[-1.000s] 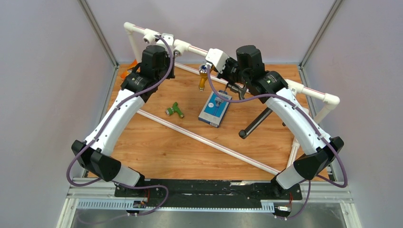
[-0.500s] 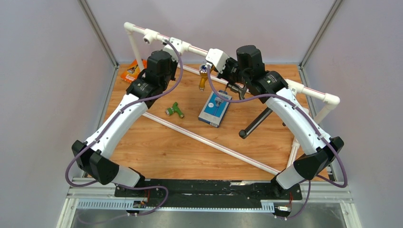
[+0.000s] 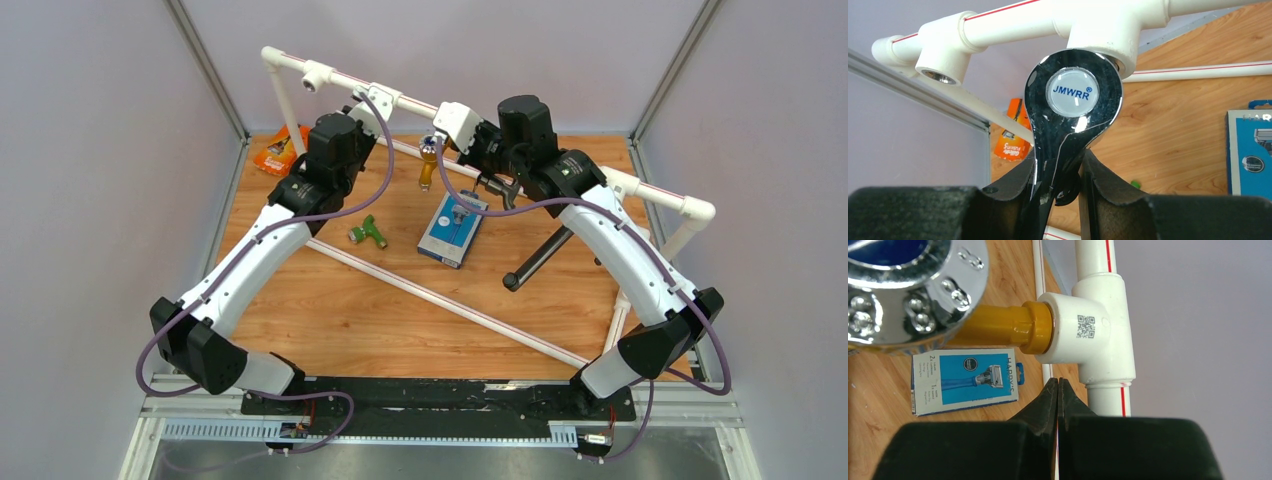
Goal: Install the water faucets
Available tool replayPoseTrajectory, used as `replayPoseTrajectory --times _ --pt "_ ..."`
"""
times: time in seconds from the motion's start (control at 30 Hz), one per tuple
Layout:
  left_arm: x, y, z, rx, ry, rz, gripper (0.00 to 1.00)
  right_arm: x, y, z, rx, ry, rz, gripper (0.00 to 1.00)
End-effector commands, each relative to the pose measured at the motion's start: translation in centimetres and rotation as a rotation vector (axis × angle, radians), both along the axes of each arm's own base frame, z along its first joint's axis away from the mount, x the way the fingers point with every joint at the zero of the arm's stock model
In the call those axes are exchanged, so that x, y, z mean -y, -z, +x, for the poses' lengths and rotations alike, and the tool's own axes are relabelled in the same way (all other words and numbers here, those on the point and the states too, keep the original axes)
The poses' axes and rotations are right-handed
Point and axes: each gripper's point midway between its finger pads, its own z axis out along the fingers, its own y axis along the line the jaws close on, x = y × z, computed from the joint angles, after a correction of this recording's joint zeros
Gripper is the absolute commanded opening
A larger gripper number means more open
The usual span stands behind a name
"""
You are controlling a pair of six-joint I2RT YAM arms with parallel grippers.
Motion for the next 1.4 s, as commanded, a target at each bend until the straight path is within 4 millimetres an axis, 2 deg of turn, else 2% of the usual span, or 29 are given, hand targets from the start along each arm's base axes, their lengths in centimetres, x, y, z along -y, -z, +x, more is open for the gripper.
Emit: replayPoseTrajectory --times 0.0,0.13,0.2,0.23,0.27,0.3,0.33,0.37,0.4,0.43,0.47,0.5,0.53,0.73,0.83,0.87,0.9,1.1,1.2,1.33,1.37 --pt "6.1 -0.7 -0.4 0.042 0.231 -0.068 0.00 -1.6 6.5 -3.9 -0.222 -0.118 -0.101 0.00" --pt "5.4 -2.3 -0.9 0.025 0.153 -0.214 0.00 -1.6 6.6 -3.8 -0.224 -0.116 -0.102 0.00" --pt "5.1 -2.4 -1.1 -0.062 0.101 -0.364 0.00 -1.6 6.6 -3.8 -0.224 -0.116 -0.102 0.00" --pt "5.4 -4.0 -1.0 -0.069 0.113 -0.421 0.00 -1.6 6.6 -3.9 -0.225 -0.116 -0.101 0.00" --pt "5.2 -2.6 -1.3 -0.168 0.078 -0.498 0.00 -1.6 6.5 -3.8 -0.223 -0.113 -0.101 0.00" --pt "6.0 -3.3 -1.5 -0.209 0.115 -0.570 0.00 -1.6 6.6 -3.9 -0.224 -0.113 -0.102 0.00" --pt "5.4 -2.4 -1.5 -0.280 0.070 -0.654 0.00 -1.5 6.4 -3.8 -0.221 -0.112 -0.101 0.00" --pt "6.4 -2.8 -2.3 -0.340 0.130 -0.725 0.00 -1.5 6.6 -3.8 -0.223 -0.110 -0.103 0.00" --pt "5.7 -3.2 -2.2 -0.371 0.105 -0.833 0.00 -1.5 6.5 -3.8 -0.223 -0.110 -0.101 0.00" --pt "6.5 -3.2 -2.8 -0.424 0.152 -0.887 0.00 -1.5 6.5 -3.8 -0.221 -0.110 -0.101 0.00" --pt "5.7 -3.5 -2.7 -0.457 0.120 -0.992 0.00 -1.6 6.4 -3.8 -0.220 -0.111 -0.099 0.00" --pt "6.0 -3.4 -3.0 -0.502 0.138 -1.038 0.00 -1.5 6.5 -3.8 -0.224 -0.110 -0.100 0.00" --pt "5.5 -3.8 -3.0 -0.525 0.117 -1.127 0.00 -1.6 6.6 -3.8 -0.226 -0.110 -0.102 0.00" --pt "7.7 -4.1 -4.6 -0.689 0.183 -1.428 0.00 -1.6 6.7 -3.8 -0.226 -0.110 -0.102 0.00" --pt "8.7 -4.5 -4.5 -0.743 0.216 -1.582 0.00 -1.6 6.7 -3.8 -0.227 -0.112 -0.103 0.00" --pt "8.9 -4.3 -4.6 -0.764 0.225 -1.607 0.00 -1.6 6.6 -3.8 -0.227 -0.113 -0.100 0.00" --pt "9.0 -5.4 -4.4 -0.761 0.249 -1.664 0.00 -1.6 6.6 -3.9 -0.227 -0.113 -0.100 0.00" --pt "9.2 -7.0 -4.5 -0.814 0.297 -1.840 0.00 -1.6 6.5 -3.9 -0.221 -0.114 -0.098 0.00" --pt "8.7 -7.3 -4.5 -0.792 0.273 -1.869 0.00 -1.6 6.5 -3.8 -0.222 -0.113 -0.097 0.00" --pt "8.8 -9.2 -4.6 -0.781 0.314 -1.900 0.00 -1.7 6.6 -3.8 -0.226 -0.117 -0.097 0.00" --pt "8.9 -8.9 -4.3 -0.791 0.307 -1.896 0.00 -1.7 6.4 -3.9 -0.225 -0.117 -0.092 0.00"
